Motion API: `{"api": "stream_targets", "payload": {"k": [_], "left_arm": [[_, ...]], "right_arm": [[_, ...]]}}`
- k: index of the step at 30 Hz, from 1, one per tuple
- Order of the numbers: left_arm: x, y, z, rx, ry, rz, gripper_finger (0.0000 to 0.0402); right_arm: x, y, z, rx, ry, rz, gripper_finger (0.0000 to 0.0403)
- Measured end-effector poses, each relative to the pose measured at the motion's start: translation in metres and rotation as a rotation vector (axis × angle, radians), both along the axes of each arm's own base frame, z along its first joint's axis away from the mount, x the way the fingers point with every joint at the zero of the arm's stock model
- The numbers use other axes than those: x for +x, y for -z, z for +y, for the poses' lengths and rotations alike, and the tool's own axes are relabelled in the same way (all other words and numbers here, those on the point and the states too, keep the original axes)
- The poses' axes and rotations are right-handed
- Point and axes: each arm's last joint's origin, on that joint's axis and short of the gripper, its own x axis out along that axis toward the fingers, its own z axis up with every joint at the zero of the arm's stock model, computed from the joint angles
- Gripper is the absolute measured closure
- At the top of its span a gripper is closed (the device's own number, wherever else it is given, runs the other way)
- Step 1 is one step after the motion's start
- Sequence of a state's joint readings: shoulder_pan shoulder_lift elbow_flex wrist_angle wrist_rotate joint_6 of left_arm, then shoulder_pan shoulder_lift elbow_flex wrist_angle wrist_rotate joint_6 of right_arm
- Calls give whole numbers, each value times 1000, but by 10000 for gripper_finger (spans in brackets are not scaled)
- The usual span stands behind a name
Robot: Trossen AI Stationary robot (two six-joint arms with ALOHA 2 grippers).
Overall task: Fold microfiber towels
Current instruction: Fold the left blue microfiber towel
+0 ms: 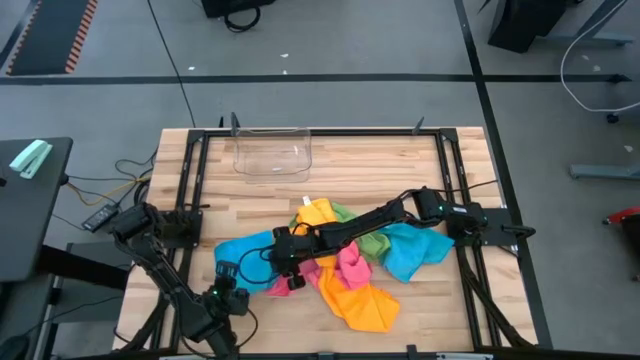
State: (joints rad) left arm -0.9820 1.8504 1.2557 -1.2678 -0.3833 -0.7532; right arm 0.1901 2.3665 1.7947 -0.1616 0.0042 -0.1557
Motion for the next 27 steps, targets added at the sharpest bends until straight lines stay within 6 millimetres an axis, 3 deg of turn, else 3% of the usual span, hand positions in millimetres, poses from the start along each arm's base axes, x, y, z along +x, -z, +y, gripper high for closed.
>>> {"api": "stream_targets", "payload": {"k": [7, 16, 21, 27], "left_arm": [[-11, 0, -15, -69, 35, -6, 278], [-15, 1, -22, -118, 19, -44, 160], [-17, 5, -18, -103, -47, -56, 124], [-20, 4, -15, -87, -86, -28, 135]], "right_arm": [[-4, -5, 24, -100, -131, -12, 234], [-3, -16, 55, -166, -199, -180, 176], [-2, -2, 46, -278, -128, -129, 160], [-9, 9, 30, -305, -98, 43, 164]]}}
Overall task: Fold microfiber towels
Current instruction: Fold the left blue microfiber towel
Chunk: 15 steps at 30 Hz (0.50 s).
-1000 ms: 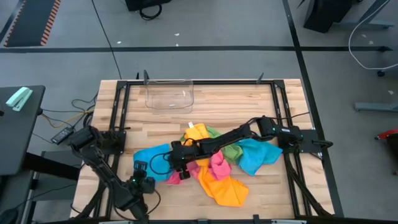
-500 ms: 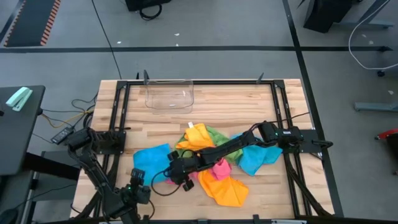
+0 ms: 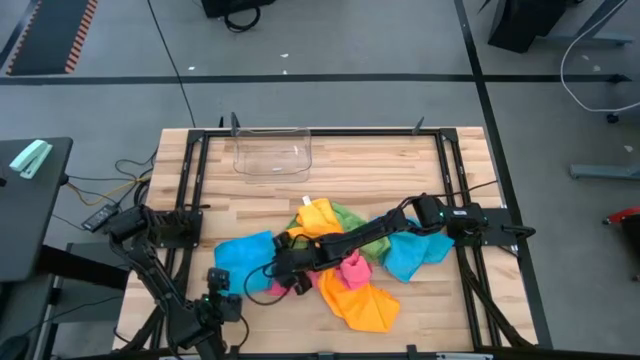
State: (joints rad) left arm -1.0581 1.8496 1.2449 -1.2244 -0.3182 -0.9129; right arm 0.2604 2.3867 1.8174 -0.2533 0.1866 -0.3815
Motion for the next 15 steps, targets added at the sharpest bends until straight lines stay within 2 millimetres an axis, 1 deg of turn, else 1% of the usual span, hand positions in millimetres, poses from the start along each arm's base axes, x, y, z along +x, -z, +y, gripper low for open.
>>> {"api": "stream_targets", "payload": {"k": [3, 9, 11, 15], "left_arm": [[0, 0, 1, 6, 0, 5, 143], [0, 0, 1, 9, 4, 7, 146], [0, 0, 1, 10, 7, 7, 147], [0, 0, 1, 15, 10, -2, 153]], "right_arm": [[-3, 1, 6, 12, -5, 17, 164], [-9, 5, 6, 26, 28, 100, 164], [-13, 5, 9, 32, 37, 128, 164], [-23, 6, 26, 38, 30, 184, 165]]}}
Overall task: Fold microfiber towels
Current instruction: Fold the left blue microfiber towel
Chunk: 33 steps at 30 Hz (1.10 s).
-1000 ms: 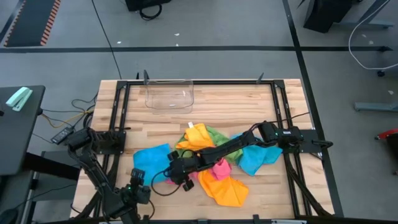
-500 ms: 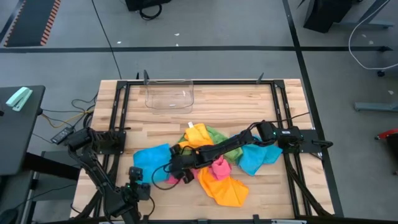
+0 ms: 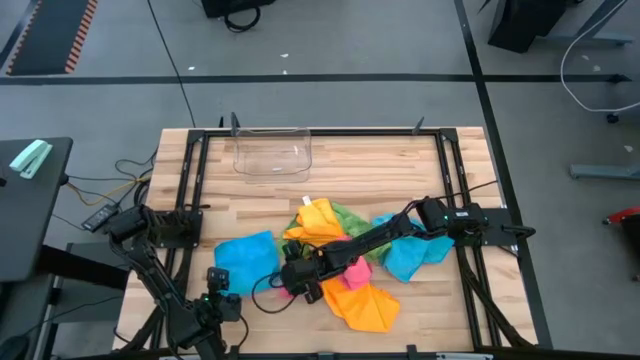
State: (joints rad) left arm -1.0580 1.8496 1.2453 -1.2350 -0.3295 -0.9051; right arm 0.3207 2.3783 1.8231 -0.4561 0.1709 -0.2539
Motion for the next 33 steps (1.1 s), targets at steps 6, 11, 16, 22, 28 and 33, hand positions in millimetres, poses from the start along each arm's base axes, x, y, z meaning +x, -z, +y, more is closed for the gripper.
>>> {"api": "stream_targets", "payload": {"k": [6, 11, 16, 22, 28, 33], "left_arm": [[1, 0, 0, 18, 11, -33, 157], [1, 0, 0, 16, 11, -39, 157], [2, 0, 0, 25, 14, -63, 161], [-1, 15, 15, 133, -1, -147, 179], [-5, 36, 27, 106, -54, -87, 201], [4, 40, 25, -4, -130, -74, 217]], "right_arm": [[-21, 3, 40, 136, -51, 111, 165], [-34, -8, 61, 173, -111, 122, 165], [-29, -54, 53, 126, -97, -63, 165], [-4, -61, 20, 122, -52, -209, 165], [15, -28, -13, 136, -3, -172, 165], [22, -19, -37, 139, -48, -146, 165]]}}
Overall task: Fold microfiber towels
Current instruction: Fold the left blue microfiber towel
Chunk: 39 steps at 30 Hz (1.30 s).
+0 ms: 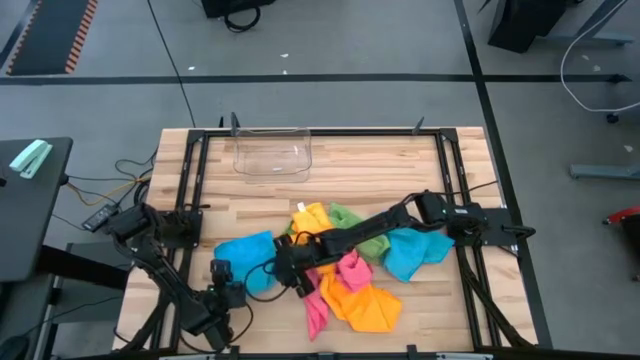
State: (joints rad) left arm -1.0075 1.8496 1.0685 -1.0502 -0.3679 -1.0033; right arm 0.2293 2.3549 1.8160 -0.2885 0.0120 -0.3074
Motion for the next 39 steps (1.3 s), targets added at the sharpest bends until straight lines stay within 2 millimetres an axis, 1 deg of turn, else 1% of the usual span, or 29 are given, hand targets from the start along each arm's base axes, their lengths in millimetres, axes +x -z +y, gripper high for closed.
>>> {"api": "stream_targets", "payload": {"k": [7, 12, 15, 17, 19, 22, 25, 27, 33, 39], "left_arm": [[14, 0, 2, -108, -187, -44, 236], [28, 0, 4, -185, -308, -106, 245], [38, -5, 1, -236, -378, -149, 246], [45, -11, -1, -262, -387, -161, 246], [50, -20, -4, -266, -370, -160, 247], [52, -34, -7, -232, -342, -136, 248], [53, -45, -10, -211, -307, -122, 245], [53, -50, -14, -219, -252, -117, 241], [43, -53, -24, -198, -81, -73, 226], [33, -53, -31, -179, 50, -38, 190]], "right_arm": [[5, 1, -30, -3, -138, 3, 168], [0, 4, -44, -24, -229, 71, 176], [0, 2, -53, -2, -256, 74, 180], [0, 2, -55, 0, -260, 79, 183], [-1, 2, -52, -2, -266, 80, 185], [-2, 2, -42, -1, -285, 78, 187], [-4, -3, -33, -27, -282, 73, 190], [-5, -7, -27, -51, -282, 57, 191], [-7, -11, -11, -70, -303, 32, 192], [-8, -12, -3, -103, -296, 18, 192]]}}
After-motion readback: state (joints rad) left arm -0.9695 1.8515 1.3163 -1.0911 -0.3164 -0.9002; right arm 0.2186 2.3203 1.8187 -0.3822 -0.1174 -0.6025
